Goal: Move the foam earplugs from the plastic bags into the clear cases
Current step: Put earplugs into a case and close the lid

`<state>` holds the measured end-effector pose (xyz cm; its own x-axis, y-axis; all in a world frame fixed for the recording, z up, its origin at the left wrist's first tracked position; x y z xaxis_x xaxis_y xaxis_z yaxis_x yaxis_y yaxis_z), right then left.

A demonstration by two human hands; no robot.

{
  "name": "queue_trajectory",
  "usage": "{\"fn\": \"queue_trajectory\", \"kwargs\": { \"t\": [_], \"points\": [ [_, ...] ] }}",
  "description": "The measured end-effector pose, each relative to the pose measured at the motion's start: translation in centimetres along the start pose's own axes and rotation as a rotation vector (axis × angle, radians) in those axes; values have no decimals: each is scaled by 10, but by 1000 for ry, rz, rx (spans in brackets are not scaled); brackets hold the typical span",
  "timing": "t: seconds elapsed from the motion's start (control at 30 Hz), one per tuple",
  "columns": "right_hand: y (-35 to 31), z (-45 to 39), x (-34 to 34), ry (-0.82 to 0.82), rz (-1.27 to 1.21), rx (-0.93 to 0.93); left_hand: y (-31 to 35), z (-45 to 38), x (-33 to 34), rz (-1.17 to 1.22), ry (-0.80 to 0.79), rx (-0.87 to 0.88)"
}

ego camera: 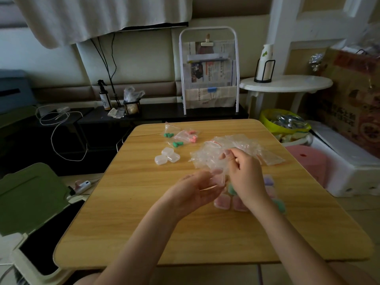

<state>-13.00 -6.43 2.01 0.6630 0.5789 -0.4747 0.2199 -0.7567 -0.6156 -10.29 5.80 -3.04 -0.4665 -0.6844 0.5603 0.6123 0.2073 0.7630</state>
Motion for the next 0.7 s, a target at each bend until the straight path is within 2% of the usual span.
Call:
{"fn": "queue_trajectory", "kwargs": {
  "t": [0.13, 0.2, 0.3, 0.43, 0.7],
  "points": [
    [7, 6, 10, -156, -21, 104, 4, 6, -2, -168, -20, -48],
    [10, 6, 13, -168, -98, 172, 4, 5, -4, -120, 1, -48],
    [10, 4, 16, -194, -383, 331, 2, 0, -11, 51, 75, -65],
    [-7, 12, 16, -334, -470, 264, 4, 0, -16, 132, 99, -78],
    [-6, 8, 12, -215, -406, 171, 7, 1, -10, 143, 42, -64]
  ]
}}
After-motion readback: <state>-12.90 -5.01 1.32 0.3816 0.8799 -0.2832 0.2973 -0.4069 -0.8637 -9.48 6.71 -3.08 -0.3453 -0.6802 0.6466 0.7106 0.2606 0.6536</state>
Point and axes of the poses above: each hand's wrist, its own z-axis away from the middle knuckle, its own x-axis out of the palm, y = z × x, the point moved 6 cm from there along -z, towards the middle knuckle, and after that the axes turned 4 degrees about -x, right-handed, at the moved point
